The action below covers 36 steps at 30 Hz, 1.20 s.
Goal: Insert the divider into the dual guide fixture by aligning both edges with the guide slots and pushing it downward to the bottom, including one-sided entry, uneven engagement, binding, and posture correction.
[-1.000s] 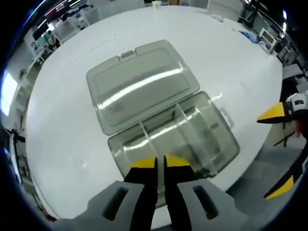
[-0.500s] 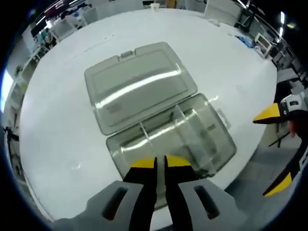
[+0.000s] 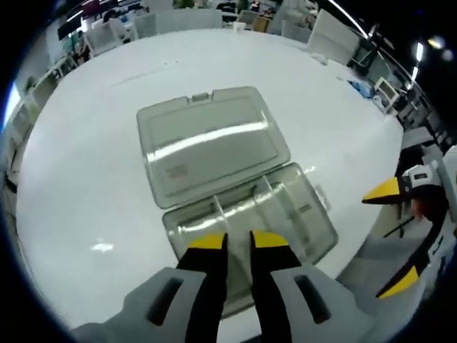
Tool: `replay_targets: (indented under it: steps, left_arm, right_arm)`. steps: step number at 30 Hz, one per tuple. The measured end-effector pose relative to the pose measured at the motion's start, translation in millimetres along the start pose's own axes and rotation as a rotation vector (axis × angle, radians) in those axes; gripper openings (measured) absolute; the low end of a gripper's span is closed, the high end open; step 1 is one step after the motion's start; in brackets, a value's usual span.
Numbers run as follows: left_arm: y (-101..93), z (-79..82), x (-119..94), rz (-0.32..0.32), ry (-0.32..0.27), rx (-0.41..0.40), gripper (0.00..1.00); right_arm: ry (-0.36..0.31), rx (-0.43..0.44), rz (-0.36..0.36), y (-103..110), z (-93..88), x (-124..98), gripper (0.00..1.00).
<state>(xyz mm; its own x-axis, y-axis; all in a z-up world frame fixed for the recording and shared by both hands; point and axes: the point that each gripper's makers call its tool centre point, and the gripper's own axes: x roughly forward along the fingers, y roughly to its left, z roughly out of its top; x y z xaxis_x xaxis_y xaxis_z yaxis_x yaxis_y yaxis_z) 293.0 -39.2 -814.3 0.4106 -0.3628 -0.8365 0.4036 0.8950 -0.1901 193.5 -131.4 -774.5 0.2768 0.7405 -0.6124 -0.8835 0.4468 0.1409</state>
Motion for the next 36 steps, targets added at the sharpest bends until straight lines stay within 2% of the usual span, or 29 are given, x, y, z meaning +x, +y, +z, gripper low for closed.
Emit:
replay_targets:
  steps: [6,9,20,22,25,27,31,34,36]
  left_arm:
    - [3.2,-8.3,-2.0,0.003,0.017,-0.039,0.0]
    - [1.5,-7.5,-0.9,-0.005,0.01,-0.067,0.0]
    - [5.8,-6.8,2.7,0.006,0.002,-0.031,0.0]
    - [7.8,-6.9,2.9,-0.005,-0.005,-0.055,0.0]
    - [4.1,-6.2,3.0,-0.017,-0.02,-0.037,0.0]
    - [4.5,-5.2,3.9,-0.032,-0.026,-0.075,0.0]
    - [4.8,-4.9,3.9,-0.061,-0.038,-0.085,0.01]
    - [1.1,-3.7,1.1,-0.1,-0.076,-0.11,0.07]
    - [2.8,-6.6,-1.5,-0.102,-0.082,-0.123,0.08]
  right_arm:
    - [0.003,-0.002,-0.001,-0.7,0.7,-1.1,0.65]
    - [0.004,-0.004,-0.002,-0.8,1.2,-1.4,0.65]
    - [0.011,-0.012,-0.006,-2.0,2.5,-3.8,0.65]
    - [0.014,-0.015,-0.007,-2.3,2.6,-4.2,0.65]
    - [0.016,-0.015,-0.009,-2.7,2.4,-5.5,0.65]
    - [0.023,-0.013,-0.011,-3.6,0.7,-6.5,0.65]
    - [0.025,-0.013,-0.014,-4.5,0.4,-7.0,0.65]
    - [0.025,-0.008,-0.014,-3.9,0.3,-7.1,0.66]
    - [0.026,-0.007,-0.013,-4.0,0.0,-7.3,0.66]
